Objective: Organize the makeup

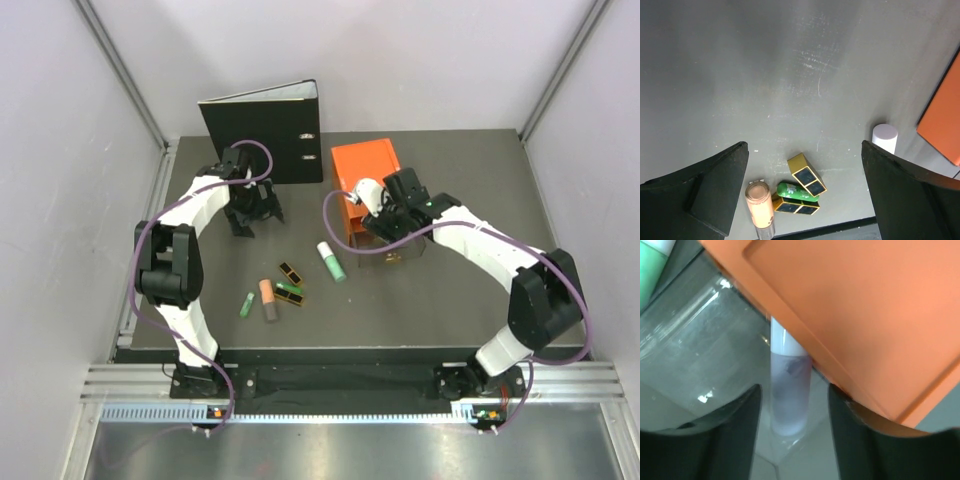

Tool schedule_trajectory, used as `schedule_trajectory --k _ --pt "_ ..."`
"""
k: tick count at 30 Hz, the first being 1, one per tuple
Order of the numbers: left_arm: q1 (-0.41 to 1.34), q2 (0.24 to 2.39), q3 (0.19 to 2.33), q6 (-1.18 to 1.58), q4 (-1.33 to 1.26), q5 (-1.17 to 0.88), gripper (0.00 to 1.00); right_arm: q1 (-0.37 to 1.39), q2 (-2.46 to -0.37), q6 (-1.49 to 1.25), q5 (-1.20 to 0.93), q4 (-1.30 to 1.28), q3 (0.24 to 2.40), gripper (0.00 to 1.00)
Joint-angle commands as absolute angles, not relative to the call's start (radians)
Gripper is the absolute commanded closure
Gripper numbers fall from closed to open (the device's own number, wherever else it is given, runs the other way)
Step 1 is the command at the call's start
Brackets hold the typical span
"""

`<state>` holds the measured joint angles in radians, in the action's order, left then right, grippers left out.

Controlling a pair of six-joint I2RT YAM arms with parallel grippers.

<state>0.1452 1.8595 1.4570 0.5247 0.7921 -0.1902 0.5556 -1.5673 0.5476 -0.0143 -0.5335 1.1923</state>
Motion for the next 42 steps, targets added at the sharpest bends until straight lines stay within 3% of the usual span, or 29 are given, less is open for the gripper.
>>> schedule_trajectory --k 1,4,17,30,42 --pt "0.140 1.856 1.502 0.514 0.770 -0.213 0.01 0.563 -1.552 0.500 0.043 -0.505 1.287 0.39" --pt "0.140 1.858 1.506 0.511 0.773 -0.215 0.01 0.564 -1.519 0.486 0.060 -0.515 1.302 0.33" --pt "0.140 1.848 1.523 0.486 0.781 -0.219 0.01 0.630 -1.387 0.312 0.054 -0.712 1.483 0.27" --pt "0.098 1.829 1.563 0.476 0.828 -0.210 0.01 0.842 -1.675 0.041 -0.127 -0.793 1.687 0.30" --pt "0.064 1.795 1.554 0.469 0.851 -0.203 0.01 0.851 -1.937 0.006 -0.160 -0.831 1.769 0.34"
